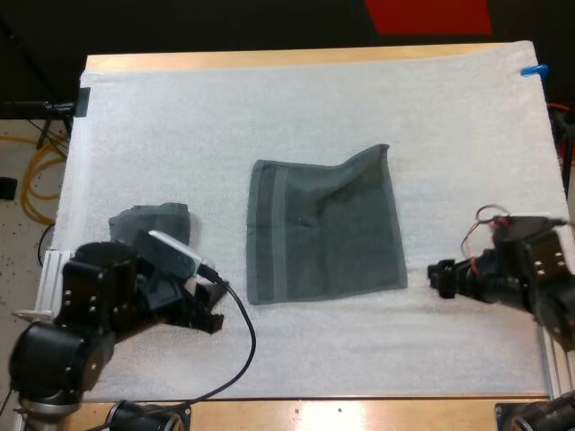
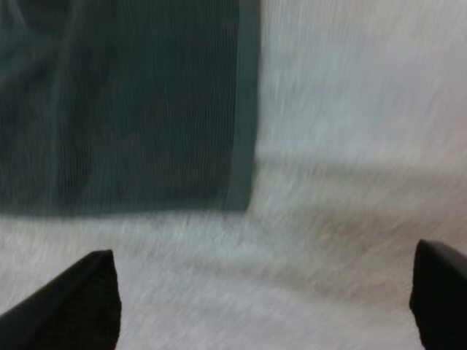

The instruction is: Pick towel from pile fold and stack

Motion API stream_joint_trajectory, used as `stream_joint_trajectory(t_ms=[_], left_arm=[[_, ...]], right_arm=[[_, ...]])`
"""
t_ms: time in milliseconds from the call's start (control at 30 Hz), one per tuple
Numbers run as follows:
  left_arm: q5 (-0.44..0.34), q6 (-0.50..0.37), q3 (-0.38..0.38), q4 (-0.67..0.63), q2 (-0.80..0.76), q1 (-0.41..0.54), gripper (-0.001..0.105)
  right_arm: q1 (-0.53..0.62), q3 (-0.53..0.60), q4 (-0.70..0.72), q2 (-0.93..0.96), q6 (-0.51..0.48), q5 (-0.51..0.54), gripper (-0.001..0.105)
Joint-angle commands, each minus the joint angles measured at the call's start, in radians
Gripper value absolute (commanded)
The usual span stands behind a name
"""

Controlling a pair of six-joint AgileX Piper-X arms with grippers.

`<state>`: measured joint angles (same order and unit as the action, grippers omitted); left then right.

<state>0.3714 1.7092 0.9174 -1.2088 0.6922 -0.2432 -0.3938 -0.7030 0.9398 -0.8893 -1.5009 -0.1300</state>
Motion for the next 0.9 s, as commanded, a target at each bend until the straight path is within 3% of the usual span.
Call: stream_joint_trajectory(t_ms=[0,233,333,467,633,867], left_arm=[[0.029,0.018,-0.030,-0.005,0.000,0.002,0.069],[0.053,0.045,-0.195,0.025,0.000,0.002,0.070],[0.053,0.045,-0.230,0.026,0.000,0.002,0.070],[0.077,0.045,-0.249,0.026,0.000,0.002,0.070],[0.110,0.045,-0.249,0.026,0.000,0.002,0.070],[0.127,0.045,-0.249,0.026,0.000,0.002,0.070]], right_arm=[[0.006,0.029,-0.046,-0.011,0.030,-0.039,0.078],[0.006,0.161,-0.297,-0.168,0.158,-0.175,0.078],[0.006,0.171,-0.384,-0.274,0.182,-0.214,0.078],[0.006,0.171,-0.505,-0.401,0.229,-0.284,0.078],[0.006,0.171,-0.670,-0.546,0.364,-0.383,0.078],[0.006,0.171,-0.736,-0.611,0.435,-0.407,0.073]])
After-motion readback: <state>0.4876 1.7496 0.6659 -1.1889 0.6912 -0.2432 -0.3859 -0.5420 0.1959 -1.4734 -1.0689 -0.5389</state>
